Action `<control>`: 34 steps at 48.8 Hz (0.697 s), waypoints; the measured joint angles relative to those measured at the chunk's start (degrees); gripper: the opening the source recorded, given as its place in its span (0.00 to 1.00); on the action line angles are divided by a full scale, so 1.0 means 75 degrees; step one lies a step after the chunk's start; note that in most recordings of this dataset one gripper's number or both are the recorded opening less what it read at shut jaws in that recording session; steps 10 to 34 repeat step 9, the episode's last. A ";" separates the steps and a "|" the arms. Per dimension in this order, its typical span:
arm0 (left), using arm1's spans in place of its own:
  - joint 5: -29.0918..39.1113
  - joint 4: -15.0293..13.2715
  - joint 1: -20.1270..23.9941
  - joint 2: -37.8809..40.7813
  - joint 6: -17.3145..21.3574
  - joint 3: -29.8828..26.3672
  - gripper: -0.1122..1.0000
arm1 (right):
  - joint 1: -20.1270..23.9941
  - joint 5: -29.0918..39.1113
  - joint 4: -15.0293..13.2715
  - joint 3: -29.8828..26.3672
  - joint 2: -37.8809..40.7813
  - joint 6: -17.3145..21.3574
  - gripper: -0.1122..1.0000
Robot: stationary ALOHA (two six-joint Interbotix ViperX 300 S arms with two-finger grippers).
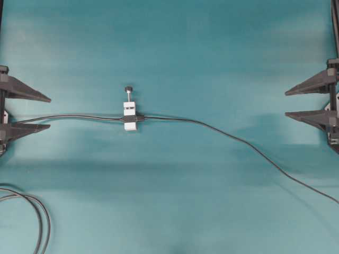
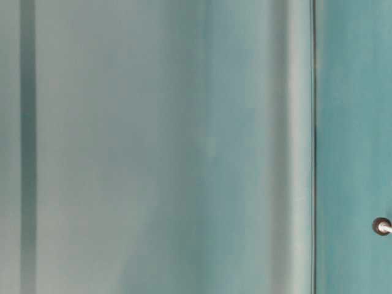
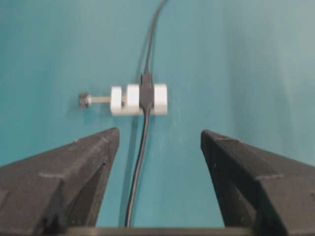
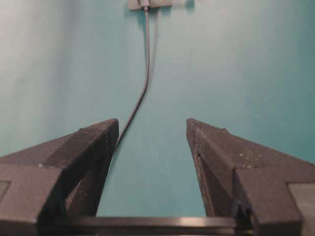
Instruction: Insert the USB cable into the female connector supported by the left arm.
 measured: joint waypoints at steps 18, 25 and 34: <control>-0.0785 0.0000 0.0000 0.0012 0.0000 0.0281 0.84 | 0.0000 -0.0012 0.0000 0.0000 0.0000 0.0000 0.68; -0.0785 0.0000 0.0000 0.0012 0.0000 0.0281 0.84 | 0.0000 -0.0012 0.0000 0.0000 0.0000 0.0000 0.68; -0.0785 0.0000 0.0000 0.0012 0.0000 0.0281 0.84 | 0.0000 -0.0012 0.0000 0.0000 0.0000 0.0000 0.68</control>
